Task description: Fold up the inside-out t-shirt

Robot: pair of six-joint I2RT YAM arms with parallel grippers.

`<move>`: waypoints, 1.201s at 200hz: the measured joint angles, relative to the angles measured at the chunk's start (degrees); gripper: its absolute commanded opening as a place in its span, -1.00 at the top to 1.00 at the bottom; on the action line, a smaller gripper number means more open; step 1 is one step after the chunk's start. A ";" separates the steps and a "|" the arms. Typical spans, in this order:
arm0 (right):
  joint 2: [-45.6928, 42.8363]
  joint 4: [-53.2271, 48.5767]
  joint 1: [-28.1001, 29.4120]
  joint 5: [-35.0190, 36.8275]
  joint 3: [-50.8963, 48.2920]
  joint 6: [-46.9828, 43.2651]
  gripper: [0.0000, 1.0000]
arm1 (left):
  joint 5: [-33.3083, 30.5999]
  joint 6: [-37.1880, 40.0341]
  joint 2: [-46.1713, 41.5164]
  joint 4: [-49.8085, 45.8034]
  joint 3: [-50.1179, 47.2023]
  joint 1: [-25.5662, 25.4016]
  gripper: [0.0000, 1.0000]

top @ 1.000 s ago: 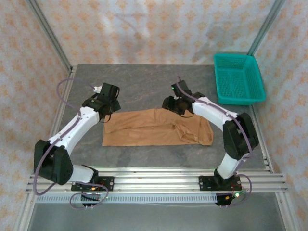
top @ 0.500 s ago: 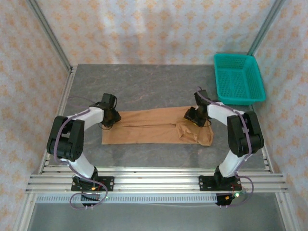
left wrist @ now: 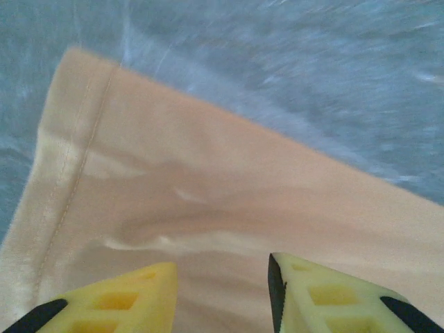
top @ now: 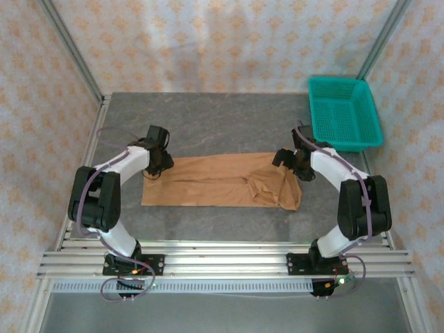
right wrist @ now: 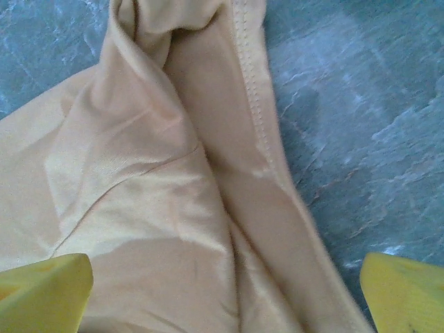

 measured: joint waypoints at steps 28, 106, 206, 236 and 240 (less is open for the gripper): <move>4.68 -0.68 -0.04 0.37 1.53 -1.66 -0.99 | -4.83 2.97 -6.80 -1.44 2.23 -3.21 0.11; 10.03 -2.38 2.12 3.80 2.34 -3.34 -0.03 | -2.73 0.74 -27.30 7.87 -11.08 5.01 -0.82; 9.84 -1.03 5.01 1.62 2.73 -1.86 1.00 | 2.80 0.87 -29.35 10.56 -12.17 5.03 -0.84; 6.95 -3.93 4.90 2.32 2.93 -1.75 1.00 | 6.38 -0.33 -31.26 16.63 -18.12 5.03 -0.87; 6.23 -4.42 4.81 2.49 3.04 -1.75 1.00 | 6.95 -0.46 -31.01 17.09 -18.64 5.03 -0.87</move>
